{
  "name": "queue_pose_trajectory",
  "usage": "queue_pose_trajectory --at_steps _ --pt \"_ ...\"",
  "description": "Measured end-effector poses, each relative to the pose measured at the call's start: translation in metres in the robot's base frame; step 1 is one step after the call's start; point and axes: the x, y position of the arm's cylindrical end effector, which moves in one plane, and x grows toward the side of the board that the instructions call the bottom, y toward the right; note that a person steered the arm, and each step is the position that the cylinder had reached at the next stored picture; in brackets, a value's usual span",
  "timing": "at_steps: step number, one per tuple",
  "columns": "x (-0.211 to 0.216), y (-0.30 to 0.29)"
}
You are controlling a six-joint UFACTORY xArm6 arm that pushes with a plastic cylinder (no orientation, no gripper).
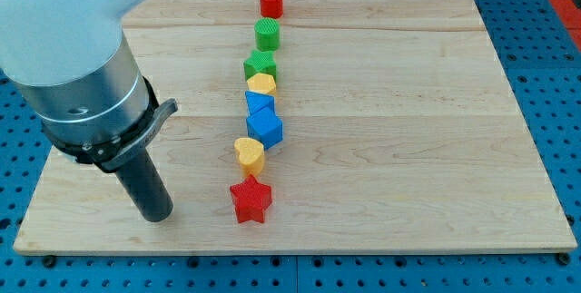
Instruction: Push the blue blocks to the center right
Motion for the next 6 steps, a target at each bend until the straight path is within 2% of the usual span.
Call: queue_pose_trajectory --at_steps 3,6 --pt "-0.073 0.055" --pt "-0.133 0.163"
